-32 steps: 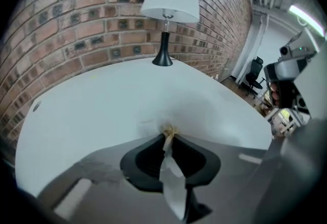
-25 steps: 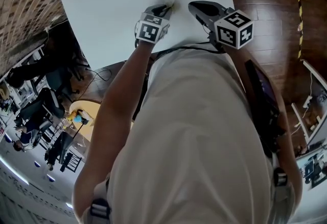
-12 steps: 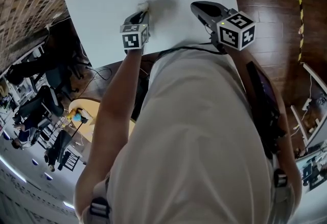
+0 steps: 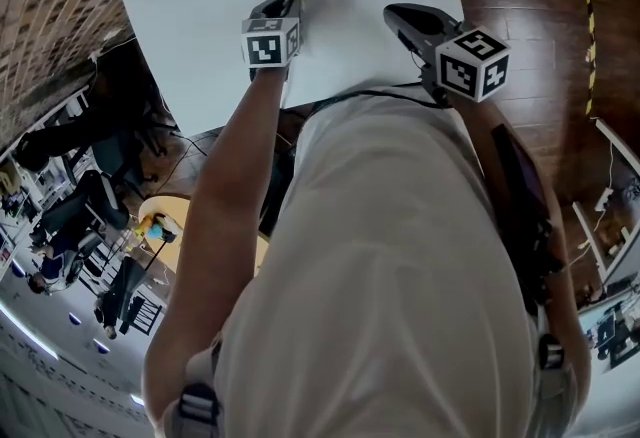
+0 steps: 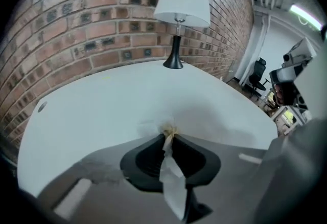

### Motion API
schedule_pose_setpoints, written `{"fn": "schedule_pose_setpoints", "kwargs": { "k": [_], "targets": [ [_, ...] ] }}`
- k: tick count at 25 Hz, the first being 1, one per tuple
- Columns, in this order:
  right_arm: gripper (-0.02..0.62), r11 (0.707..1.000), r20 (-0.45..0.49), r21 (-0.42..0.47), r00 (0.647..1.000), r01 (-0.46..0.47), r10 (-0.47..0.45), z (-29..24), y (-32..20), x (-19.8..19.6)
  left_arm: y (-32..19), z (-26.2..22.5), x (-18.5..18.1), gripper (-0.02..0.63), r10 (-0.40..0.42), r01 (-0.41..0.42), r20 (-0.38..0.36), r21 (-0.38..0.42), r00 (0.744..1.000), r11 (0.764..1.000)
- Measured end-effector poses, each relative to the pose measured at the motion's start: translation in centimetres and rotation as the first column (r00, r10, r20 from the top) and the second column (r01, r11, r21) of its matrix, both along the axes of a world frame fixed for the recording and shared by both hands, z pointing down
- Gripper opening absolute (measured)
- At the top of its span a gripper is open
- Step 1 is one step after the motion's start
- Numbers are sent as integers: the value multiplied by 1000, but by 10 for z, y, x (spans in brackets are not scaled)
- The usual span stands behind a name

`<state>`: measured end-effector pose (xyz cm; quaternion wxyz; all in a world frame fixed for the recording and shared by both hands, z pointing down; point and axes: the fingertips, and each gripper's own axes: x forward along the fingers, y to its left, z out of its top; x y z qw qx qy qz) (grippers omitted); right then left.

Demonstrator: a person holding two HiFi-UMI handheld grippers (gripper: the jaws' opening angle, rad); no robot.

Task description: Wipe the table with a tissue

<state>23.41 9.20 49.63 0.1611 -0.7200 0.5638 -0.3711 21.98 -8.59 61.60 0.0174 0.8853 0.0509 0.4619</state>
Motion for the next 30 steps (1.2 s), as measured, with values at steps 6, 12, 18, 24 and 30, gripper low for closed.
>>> {"fn": "schedule_pose_setpoints", "kwargs": {
  "k": [6, 12, 18, 24, 30],
  "targets": [
    [8, 1000, 17, 13, 1000, 7, -7, 3, 6, 5, 69, 8, -6, 54, 225, -222, 53, -53, 973, 974],
    [9, 998, 44, 25, 997, 61, -62, 9, 0, 7, 128, 12, -46, 54, 359, -350, 91, -99, 929, 931],
    [9, 990, 36, 43, 990, 136, -138, 4, -26, 3, 112, 19, -97, 54, 372, -364, 152, -84, 915, 928],
    [8, 983, 22, 51, 984, 177, -178, -5, -42, -5, 54, 18, -121, 55, 304, -304, 153, -27, 940, 952],
    [9, 984, 25, 24, 984, 177, -178, -1, -40, -15, 1, 19, -102, 55, 191, -191, 116, -13, 975, 982]
  ]
}}
